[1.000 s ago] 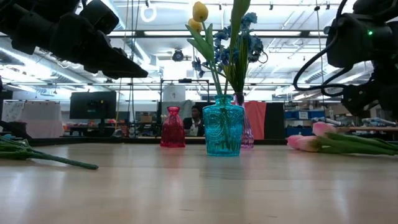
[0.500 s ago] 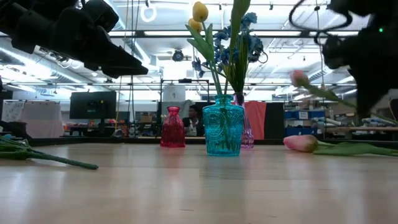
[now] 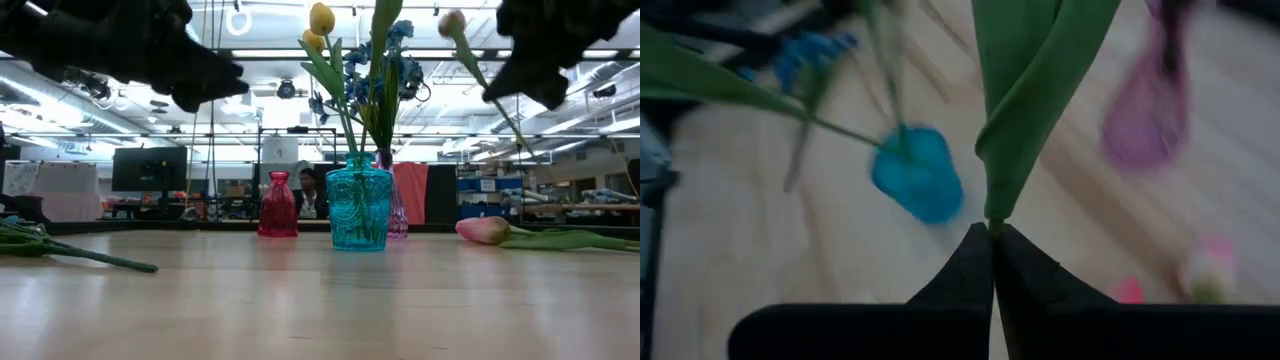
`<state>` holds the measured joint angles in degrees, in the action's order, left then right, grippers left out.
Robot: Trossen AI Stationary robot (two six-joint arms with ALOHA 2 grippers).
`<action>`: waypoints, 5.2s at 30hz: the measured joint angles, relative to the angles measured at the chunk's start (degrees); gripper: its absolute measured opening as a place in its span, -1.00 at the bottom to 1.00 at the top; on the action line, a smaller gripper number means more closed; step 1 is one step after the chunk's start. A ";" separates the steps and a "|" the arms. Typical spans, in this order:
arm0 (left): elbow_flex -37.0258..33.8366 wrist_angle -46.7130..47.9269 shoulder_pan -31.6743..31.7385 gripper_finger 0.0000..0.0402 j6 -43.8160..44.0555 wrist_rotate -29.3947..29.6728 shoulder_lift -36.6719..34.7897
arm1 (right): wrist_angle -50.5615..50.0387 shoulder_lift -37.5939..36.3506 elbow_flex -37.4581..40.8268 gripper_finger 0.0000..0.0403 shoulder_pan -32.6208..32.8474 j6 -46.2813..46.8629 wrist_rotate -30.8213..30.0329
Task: Sort flowers into vase by color
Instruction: Put the bottom pink flower into the red vase
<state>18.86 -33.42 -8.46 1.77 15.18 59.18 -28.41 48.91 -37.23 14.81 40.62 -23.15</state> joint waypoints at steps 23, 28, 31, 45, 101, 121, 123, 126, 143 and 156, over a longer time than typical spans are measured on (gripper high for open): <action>7.17 -8.71 -7.62 0.18 1.25 -25.89 5.81 | 41.37 4.98 -0.07 -0.92 1.00 -24.33 22.26; 14.07 -1.37 -9.46 0.18 -0.14 -21.24 8.39 | 39.23 8.80 -2.63 -0.92 1.44 -25.68 20.81; 19.49 5.88 -8.77 0.18 -0.12 -16.11 8.37 | 27.93 9.57 -7.61 -0.92 1.40 -27.19 14.54; 31.24 11.66 -8.51 0.18 -9.12 1.46 11.16 | 27.40 12.63 -22.56 -0.92 1.61 -47.50 1.49; 46.12 31.38 -1.16 -0.97 -10.56 -1.60 16.74 | 6.58 33.77 -46.53 -0.27 -4.55 -43.69 9.81; 30.94 30.13 16.55 -0.97 -9.10 -15.65 -2.97 | 18.19 17.34 -22.68 -0.03 -5.41 -44.14 12.28; 28.36 28.12 19.88 -0.97 -8.47 -17.74 -3.22 | 21.79 15.80 -18.81 -0.03 -5.76 -44.51 9.98; 26.75 27.95 24.80 -0.97 -7.47 -21.40 -3.66 | 23.08 12.67 -14.44 -0.03 -6.34 -44.08 8.98; 21.33 15.13 43.98 -0.97 -6.92 -32.38 8.81 | 47.27 5.50 3.41 -0.03 -10.94 -51.64 5.41; 21.19 13.38 46.57 -0.97 -4.29 -39.98 14.58 | 44.89 5.52 3.47 -0.03 -12.51 -51.27 3.32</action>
<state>40.05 -20.05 38.11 -2.51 -24.80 73.76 16.48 54.43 -33.76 2.30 -10.65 -19.83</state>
